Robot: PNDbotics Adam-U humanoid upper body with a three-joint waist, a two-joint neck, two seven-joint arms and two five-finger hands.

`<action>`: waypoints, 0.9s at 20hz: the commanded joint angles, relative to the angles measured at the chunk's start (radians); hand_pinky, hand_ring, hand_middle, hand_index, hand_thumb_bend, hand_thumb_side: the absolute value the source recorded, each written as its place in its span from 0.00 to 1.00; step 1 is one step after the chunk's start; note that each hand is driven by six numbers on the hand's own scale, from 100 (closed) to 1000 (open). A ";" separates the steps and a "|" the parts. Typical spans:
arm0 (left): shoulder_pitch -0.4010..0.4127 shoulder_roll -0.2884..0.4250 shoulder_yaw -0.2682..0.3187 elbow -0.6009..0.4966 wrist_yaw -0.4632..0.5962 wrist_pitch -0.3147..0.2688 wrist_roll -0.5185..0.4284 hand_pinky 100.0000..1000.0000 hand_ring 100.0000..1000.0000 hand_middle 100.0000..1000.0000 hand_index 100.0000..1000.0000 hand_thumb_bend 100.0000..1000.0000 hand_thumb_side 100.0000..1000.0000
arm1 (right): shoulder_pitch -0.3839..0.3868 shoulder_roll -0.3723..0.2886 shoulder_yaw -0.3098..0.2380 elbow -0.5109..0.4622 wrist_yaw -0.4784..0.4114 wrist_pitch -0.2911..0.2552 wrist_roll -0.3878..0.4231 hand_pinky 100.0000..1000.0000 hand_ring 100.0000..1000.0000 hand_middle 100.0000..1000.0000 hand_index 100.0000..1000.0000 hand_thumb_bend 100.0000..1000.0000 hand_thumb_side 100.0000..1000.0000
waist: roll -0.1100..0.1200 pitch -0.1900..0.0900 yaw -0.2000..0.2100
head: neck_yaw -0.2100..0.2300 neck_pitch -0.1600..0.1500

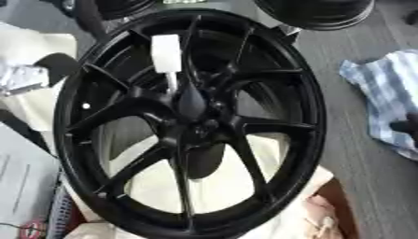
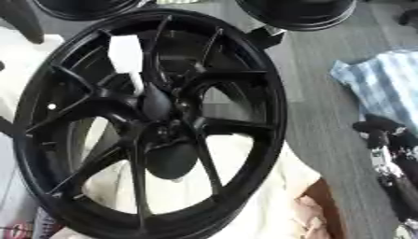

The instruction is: Pull the pin out of the wheel hub.

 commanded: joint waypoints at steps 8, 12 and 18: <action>-0.113 -0.091 -0.086 -0.009 -0.015 0.312 0.118 0.82 0.80 0.75 0.88 0.00 0.62 | -0.009 -0.017 0.009 -0.020 0.009 0.017 0.006 1.00 0.76 0.63 0.77 0.00 0.54 | 0.012 -0.012 -0.023 | 0.021 -0.007; -0.130 -0.121 -0.105 -0.009 -0.042 0.402 0.106 0.86 0.83 0.77 0.90 0.00 0.56 | -0.019 -0.014 0.012 -0.020 0.009 0.025 0.008 1.00 0.76 0.63 0.77 0.00 0.56 | 0.018 -0.002 -0.032 | 0.032 -0.017; -0.127 -0.140 -0.110 -0.009 -0.128 0.445 0.044 0.93 0.88 0.81 0.93 0.15 0.60 | -0.035 -0.011 0.018 -0.020 0.011 0.034 0.012 1.00 0.76 0.63 0.77 0.00 0.57 | 0.025 0.015 -0.047 | 0.047 -0.033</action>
